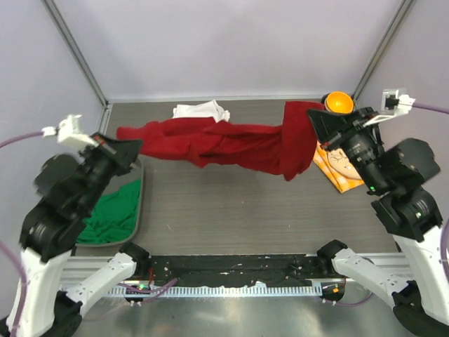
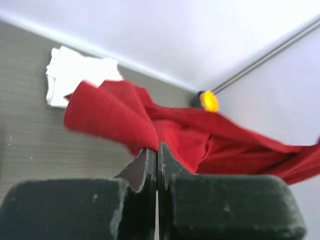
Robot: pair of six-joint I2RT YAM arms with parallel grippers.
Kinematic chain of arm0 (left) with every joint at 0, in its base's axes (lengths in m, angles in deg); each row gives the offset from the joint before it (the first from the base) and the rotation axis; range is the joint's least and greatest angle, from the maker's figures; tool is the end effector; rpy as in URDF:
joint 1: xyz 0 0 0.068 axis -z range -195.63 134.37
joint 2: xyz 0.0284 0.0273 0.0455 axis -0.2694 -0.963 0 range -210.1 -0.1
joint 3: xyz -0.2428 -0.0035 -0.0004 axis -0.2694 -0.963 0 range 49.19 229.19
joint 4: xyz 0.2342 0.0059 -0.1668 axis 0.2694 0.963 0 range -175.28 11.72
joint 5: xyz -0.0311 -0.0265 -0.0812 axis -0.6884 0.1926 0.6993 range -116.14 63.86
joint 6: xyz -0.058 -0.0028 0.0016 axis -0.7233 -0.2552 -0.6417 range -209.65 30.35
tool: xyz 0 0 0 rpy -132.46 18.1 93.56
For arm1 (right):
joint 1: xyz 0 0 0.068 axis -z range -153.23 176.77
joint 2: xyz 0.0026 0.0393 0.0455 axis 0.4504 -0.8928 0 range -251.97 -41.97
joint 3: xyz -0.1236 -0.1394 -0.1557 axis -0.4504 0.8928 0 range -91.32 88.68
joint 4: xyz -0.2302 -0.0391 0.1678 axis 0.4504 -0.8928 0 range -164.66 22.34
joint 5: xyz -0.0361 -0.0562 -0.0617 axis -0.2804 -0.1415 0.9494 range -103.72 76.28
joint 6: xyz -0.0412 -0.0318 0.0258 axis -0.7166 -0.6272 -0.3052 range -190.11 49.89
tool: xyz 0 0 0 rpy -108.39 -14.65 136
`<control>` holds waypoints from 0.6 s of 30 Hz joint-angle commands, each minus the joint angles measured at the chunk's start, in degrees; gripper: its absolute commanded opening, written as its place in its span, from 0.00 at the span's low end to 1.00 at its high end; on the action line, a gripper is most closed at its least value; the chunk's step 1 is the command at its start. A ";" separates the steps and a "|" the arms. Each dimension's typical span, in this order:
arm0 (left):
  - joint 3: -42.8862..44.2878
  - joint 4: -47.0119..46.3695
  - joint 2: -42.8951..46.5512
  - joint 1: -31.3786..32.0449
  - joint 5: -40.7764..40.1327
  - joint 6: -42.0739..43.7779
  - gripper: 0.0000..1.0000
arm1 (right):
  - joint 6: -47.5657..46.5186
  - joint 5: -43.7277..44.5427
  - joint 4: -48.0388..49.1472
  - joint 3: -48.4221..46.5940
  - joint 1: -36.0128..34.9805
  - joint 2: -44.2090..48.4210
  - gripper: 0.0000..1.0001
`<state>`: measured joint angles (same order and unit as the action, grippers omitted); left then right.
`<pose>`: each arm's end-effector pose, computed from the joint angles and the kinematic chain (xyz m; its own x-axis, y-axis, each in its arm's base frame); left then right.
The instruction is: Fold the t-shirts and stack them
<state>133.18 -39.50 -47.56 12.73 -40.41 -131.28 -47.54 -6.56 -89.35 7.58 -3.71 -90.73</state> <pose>0.1447 -0.0664 0.4772 -0.2694 -0.5862 -0.7641 0.0901 0.7746 -0.6260 0.1561 0.0859 0.5064 -0.0056 0.4386 -0.8987 -0.4284 0.8110 0.3985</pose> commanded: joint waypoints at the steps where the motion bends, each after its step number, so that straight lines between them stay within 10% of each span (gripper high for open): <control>1: -1.72 -2.71 6.14 -0.41 3.98 1.28 0.00 | -1.65 -12.08 -5.19 -2.74 -0.02 1.90 0.01; 18: -7.70 -24.05 14.69 -0.41 16.38 1.54 0.00 | -3.93 -4.71 -15.39 -23.92 -0.02 -5.02 0.01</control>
<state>124.11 -50.36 -31.63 12.69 -26.42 -131.19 -48.94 -15.00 -104.85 -8.86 -3.73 -91.80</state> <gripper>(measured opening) 0.017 0.053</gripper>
